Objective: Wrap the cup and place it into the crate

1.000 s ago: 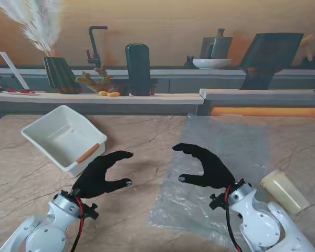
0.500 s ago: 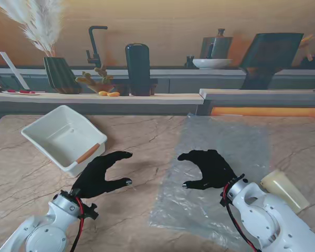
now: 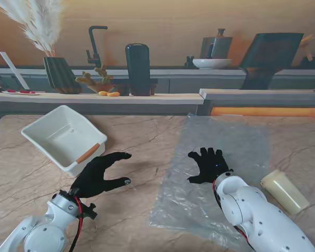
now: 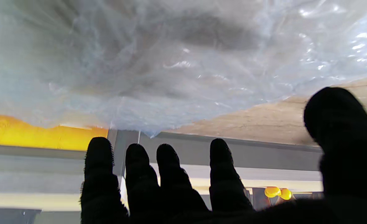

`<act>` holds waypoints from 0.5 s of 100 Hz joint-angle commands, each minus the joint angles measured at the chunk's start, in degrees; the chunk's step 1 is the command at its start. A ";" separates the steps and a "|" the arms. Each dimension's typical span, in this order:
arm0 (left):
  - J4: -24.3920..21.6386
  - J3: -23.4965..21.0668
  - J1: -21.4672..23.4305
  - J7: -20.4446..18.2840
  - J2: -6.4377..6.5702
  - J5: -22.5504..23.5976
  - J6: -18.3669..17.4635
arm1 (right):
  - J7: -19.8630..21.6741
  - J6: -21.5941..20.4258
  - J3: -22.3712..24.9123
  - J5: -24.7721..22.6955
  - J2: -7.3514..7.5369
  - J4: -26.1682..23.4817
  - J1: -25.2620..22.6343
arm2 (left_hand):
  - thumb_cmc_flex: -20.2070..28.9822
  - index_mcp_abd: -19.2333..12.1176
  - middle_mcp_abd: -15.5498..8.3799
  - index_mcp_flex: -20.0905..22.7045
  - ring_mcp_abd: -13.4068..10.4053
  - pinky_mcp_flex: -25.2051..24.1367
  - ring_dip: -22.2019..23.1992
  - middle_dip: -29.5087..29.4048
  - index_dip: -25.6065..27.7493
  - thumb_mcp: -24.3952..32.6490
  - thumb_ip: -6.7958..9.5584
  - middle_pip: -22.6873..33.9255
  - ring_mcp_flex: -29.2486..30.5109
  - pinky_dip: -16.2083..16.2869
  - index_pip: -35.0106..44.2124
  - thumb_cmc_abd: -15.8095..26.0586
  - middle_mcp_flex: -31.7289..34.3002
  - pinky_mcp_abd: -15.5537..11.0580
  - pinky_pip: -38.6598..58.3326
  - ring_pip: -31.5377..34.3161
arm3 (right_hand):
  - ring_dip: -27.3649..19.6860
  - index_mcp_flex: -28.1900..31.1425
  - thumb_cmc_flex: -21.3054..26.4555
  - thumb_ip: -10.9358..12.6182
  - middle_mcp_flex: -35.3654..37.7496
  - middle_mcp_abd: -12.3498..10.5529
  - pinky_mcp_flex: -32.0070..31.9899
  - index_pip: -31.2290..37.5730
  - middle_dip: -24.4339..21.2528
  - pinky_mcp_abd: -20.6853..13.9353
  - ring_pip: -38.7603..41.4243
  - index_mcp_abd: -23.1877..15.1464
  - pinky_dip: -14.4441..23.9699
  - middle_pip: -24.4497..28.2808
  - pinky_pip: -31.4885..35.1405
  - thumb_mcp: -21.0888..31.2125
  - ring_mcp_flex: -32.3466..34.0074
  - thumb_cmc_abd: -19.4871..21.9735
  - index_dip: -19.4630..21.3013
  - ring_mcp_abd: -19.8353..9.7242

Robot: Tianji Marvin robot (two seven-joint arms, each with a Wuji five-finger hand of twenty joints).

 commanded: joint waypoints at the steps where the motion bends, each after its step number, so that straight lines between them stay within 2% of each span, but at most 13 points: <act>1: -0.17 -0.05 0.54 0.15 -0.10 0.03 -0.03 | 0.43 0.17 -0.61 -1.88 -0.40 0.66 0.51 | 1.73 -1.87 -0.08 0.24 0.51 0.15 0.81 0.66 0.36 -1.55 1.71 -0.14 0.73 0.72 -1.48 2.13 0.64 0.62 0.51 0.50 | -0.83 -0.06 -0.09 1.42 -1.59 1.99 -0.85 -1.10 -0.84 1.98 0.10 1.70 -0.70 0.94 -1.43 -0.99 -1.85 2.28 -0.68 1.67; 12: -0.12 0.01 0.42 -0.04 -0.09 -0.16 0.17 | 3.36 2.35 -1.62 -1.79 -0.24 1.01 1.66 | 2.12 -1.88 -0.09 0.30 0.62 0.07 0.88 0.75 0.41 -2.36 1.79 -0.15 0.77 0.71 -1.50 2.44 0.76 0.68 0.58 0.54 | -1.00 -0.27 -2.20 1.38 -2.27 3.83 -0.54 -2.08 -1.65 2.85 0.29 3.49 -0.79 1.00 -1.36 -1.32 -1.74 4.97 -1.05 2.65; 25: -0.06 -0.01 0.36 -0.33 -0.05 -0.38 0.25 | 7.60 4.70 -3.49 -1.72 0.12 1.95 3.52 | 2.51 -1.95 -0.14 0.32 0.57 0.07 0.94 0.83 0.47 -3.28 1.88 -0.13 0.80 0.74 -1.50 2.86 0.85 0.56 0.72 0.57 | -1.50 -1.07 -3.20 1.39 -3.49 5.67 -0.37 -3.90 -2.77 4.10 0.16 4.72 -1.13 0.53 -1.61 -1.44 -2.04 6.02 -1.70 3.95; 35: -0.02 -0.04 0.39 -0.26 -0.09 -0.57 0.20 | 11.36 6.50 -5.42 0.38 0.40 3.16 5.42 | 2.76 -1.84 -0.13 0.59 0.58 0.16 1.02 0.92 0.54 -3.91 1.91 -0.01 1.09 0.79 -1.41 3.57 1.24 0.67 0.89 0.71 | -1.82 -3.25 -4.35 1.26 -3.86 5.66 -0.45 -5.38 -3.26 4.41 0.06 4.21 -1.43 0.21 -1.87 -1.71 -2.31 6.75 -2.14 4.20; 50: -0.06 0.02 0.48 -0.34 -0.16 -1.55 0.02 | 14.69 7.48 -9.72 5.65 0.70 5.90 9.41 | 3.27 -2.03 -0.07 0.83 0.77 0.17 1.19 1.01 0.61 -4.95 1.95 0.05 1.40 0.86 -1.37 3.86 1.55 0.75 1.14 0.95 | -2.08 -3.66 -4.24 1.21 -3.57 5.51 -0.55 -5.90 -3.62 4.28 0.16 3.72 -1.68 0.21 -2.04 -1.68 -2.34 6.96 -2.27 3.95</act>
